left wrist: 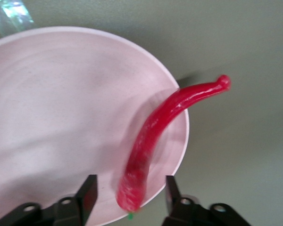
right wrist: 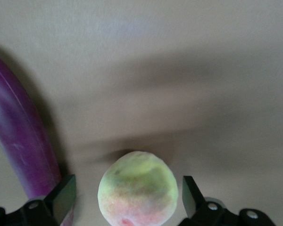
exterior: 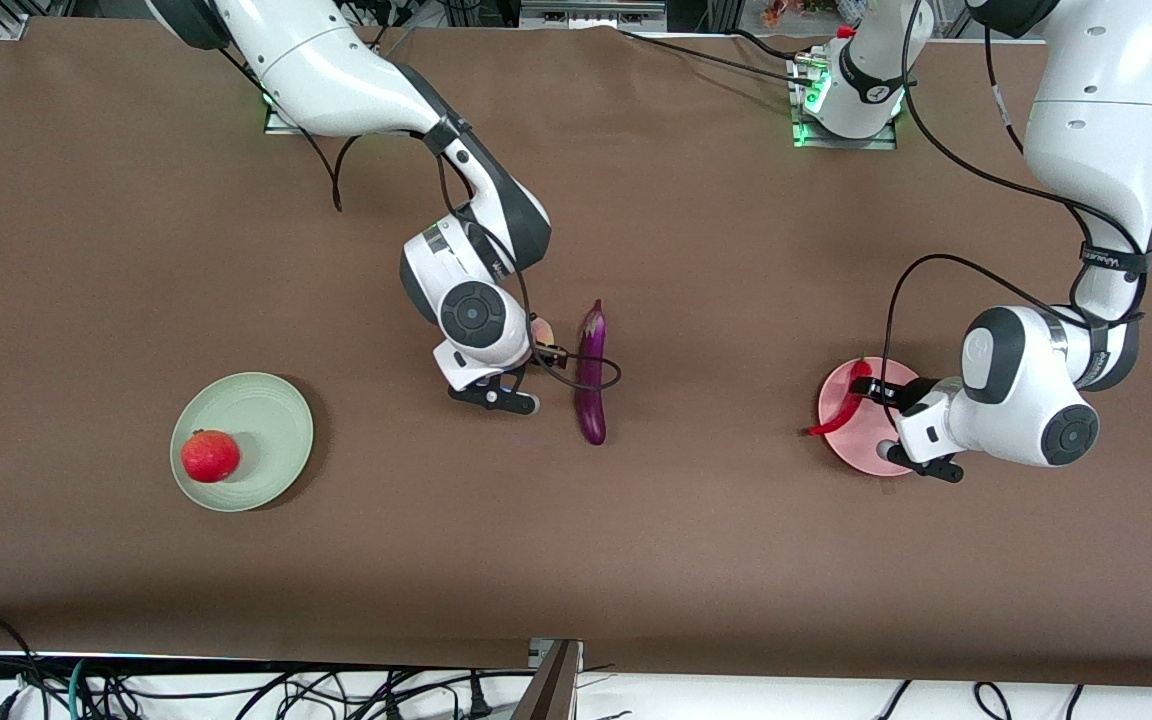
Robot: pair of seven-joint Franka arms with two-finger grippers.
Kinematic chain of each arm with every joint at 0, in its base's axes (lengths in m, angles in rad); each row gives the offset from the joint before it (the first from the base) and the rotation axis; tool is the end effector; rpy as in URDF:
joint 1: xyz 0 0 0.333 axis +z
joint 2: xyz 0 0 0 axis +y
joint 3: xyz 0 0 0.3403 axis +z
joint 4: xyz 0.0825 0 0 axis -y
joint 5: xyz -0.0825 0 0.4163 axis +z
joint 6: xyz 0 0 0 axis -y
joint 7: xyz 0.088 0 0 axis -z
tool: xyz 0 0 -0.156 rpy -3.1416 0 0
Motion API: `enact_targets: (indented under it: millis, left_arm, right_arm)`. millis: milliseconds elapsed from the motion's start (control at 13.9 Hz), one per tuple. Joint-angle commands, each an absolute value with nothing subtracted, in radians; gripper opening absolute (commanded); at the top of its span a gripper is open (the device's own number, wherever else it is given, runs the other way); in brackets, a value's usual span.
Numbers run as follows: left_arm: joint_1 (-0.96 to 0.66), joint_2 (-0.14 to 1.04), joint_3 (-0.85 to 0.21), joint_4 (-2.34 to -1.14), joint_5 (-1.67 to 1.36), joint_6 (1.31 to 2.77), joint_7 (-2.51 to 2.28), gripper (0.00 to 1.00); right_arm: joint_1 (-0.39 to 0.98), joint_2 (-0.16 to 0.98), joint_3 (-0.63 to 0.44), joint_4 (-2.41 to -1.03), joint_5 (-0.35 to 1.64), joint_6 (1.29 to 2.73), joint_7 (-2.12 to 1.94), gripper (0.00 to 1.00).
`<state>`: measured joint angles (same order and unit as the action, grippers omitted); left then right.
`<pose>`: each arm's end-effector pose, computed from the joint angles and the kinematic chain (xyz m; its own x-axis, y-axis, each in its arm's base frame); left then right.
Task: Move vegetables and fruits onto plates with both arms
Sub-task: 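Place the chili on the pink plate while the right gripper reaches the peach, then grasp the peach with the right gripper while the left gripper grasps the eggplant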
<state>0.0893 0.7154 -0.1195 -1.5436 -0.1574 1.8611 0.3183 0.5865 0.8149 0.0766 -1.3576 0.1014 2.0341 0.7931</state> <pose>0.6817 -0.0336 0.1628 0.9054 -0.2924 -0.3077 -0.1951 -0.9305 0.3102 0.5989 0.4687 0.1745 0.9603 -0.1968 -0.1976 -0.2002 -0.9798 0.0029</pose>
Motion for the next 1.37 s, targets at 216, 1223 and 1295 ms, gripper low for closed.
enact_targets:
  millis: [216,1223,1295]
  left_arm:
    - [0.042,0.681,-0.268,-1.462,-0.183,1.782,0.091,1.0]
    - [-0.327,0.81,-0.318,-1.496,-0.331,2.284,-0.459,0.94]
    - [-0.342,0.821,-0.318,-1.497,-0.324,2.313,-0.459,0.9]
  right_arm:
    - [0.632,0.827,0.066,-1.399,0.11,2.043,0.807,0.99]
    - [0.321,0.741,0.055,-1.353,0.097,1.822,0.292,0.22]
    - [0.283,0.736,0.052,-1.353,0.094,1.822,0.222,0.22]
